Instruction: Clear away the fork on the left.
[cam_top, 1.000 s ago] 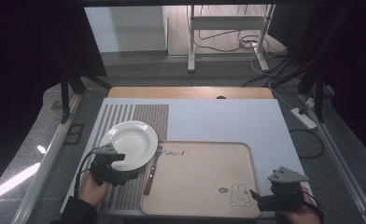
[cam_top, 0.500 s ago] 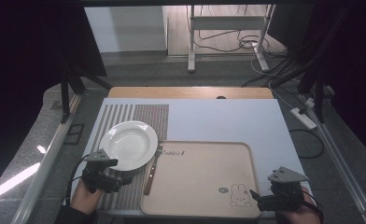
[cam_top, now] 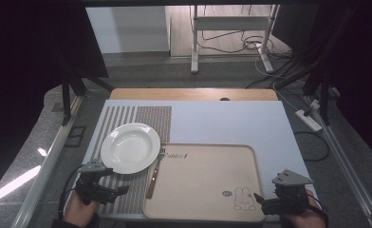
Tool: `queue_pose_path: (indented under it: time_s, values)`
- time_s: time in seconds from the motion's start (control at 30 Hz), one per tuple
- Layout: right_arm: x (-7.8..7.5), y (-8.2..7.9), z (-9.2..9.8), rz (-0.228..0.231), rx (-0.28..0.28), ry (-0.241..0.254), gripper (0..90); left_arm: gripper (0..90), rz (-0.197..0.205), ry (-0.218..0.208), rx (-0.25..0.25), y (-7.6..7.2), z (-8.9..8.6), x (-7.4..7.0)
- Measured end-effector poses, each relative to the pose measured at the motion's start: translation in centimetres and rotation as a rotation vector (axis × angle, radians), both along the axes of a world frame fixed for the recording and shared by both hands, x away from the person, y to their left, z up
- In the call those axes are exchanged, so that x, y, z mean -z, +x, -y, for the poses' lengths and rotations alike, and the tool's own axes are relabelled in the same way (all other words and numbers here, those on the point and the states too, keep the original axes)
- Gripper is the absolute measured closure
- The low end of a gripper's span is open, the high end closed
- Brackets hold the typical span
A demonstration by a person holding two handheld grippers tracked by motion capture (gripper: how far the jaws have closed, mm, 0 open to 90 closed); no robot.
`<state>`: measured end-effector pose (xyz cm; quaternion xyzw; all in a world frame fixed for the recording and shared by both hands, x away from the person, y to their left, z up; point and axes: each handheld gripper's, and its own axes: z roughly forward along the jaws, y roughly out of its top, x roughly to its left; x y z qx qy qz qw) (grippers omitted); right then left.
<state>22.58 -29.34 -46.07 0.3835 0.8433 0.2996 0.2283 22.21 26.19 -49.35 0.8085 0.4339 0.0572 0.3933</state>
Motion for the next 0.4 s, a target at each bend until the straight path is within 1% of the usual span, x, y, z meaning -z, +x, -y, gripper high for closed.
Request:
queue_pose_path:
  time_s: [0.2,0.4]
  values:
    - [0.0,0.0,0.0,0.0,0.0,-0.001,0.0,0.0,0.014,0.018,-0.022,-0.9,-0.3,-0.2]
    - [0.0,0.0,0.0,-0.002,-0.001,-0.004,0.0,0.0,0.026,-0.01,-0.038,-1.4,-0.9,-0.3]
